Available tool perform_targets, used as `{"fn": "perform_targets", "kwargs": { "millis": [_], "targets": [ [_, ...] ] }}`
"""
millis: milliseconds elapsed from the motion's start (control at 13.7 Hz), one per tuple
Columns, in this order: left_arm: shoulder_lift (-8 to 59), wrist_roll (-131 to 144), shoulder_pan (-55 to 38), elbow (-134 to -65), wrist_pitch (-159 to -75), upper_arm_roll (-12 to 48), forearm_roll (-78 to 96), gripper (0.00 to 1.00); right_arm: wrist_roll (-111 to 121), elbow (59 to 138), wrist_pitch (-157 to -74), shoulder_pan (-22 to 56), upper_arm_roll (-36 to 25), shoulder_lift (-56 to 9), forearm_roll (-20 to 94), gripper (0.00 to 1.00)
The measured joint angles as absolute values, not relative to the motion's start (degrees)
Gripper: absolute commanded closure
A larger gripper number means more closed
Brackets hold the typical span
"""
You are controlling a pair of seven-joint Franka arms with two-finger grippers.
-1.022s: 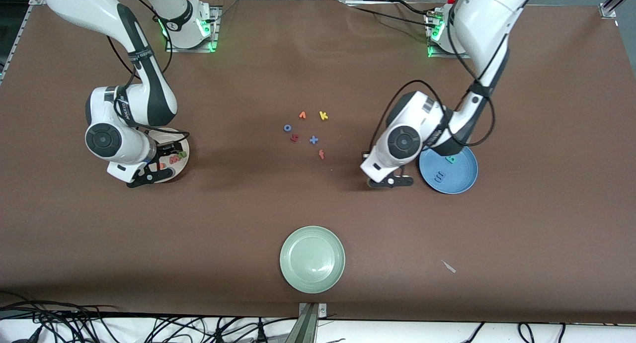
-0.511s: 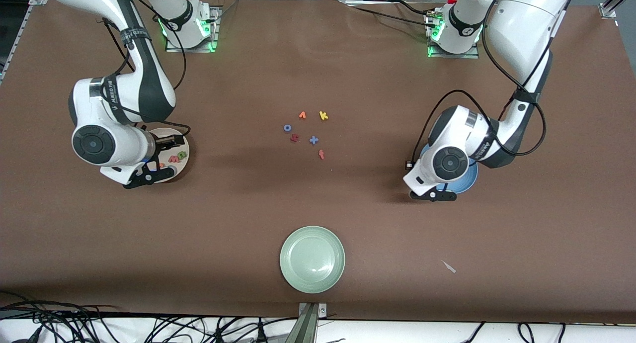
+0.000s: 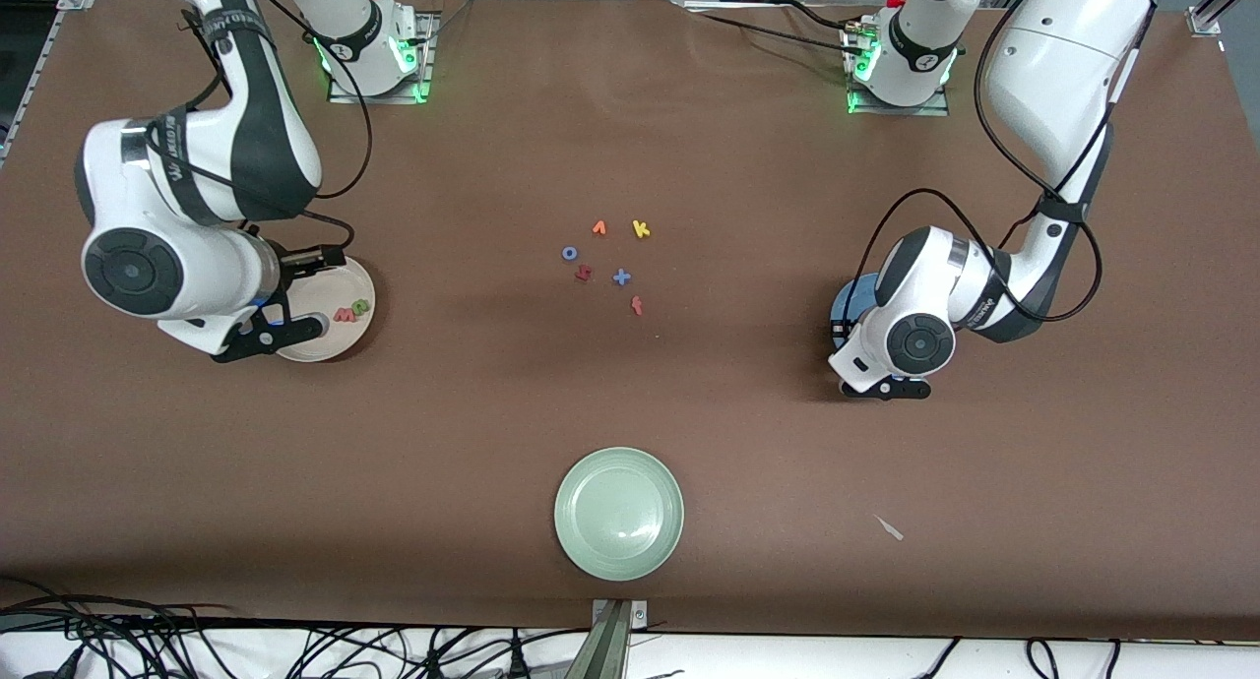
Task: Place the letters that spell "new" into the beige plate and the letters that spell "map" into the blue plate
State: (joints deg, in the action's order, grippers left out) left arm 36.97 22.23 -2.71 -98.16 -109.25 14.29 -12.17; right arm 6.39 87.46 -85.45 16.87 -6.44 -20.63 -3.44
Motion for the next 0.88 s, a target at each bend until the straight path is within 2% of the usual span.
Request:
{"fn": "perform_targets", "kwargs": {
  "millis": [73,292,584,876],
  "targets": [
    [37.1,22.2,-2.6,-98.2,-109.3,14.3,-12.2,0.01,6.4,87.3,-85.2,16.8,-6.1,-19.5,-3.4,0.00],
    [36.8,22.2,-2.6,-97.5,-108.3,14.7,-12.2,0.00,6.4,89.0,-85.2,14.5,-3.6,-13.7,-3.4,0.00],
    [35.0,22.2,-2.7,-94.5,-106.8,15.5,-12.2,0.00,6.4,93.6,-85.7,5.6,3.2,-5.0,-3.5,0.00],
    [34.2,22.3,-3.2,-92.1,-106.7,17.2,-12.2,0.00,6.4,94.6,-86.3,1.7,4.6,-2.1,-3.4,0.00]
  ]
}}
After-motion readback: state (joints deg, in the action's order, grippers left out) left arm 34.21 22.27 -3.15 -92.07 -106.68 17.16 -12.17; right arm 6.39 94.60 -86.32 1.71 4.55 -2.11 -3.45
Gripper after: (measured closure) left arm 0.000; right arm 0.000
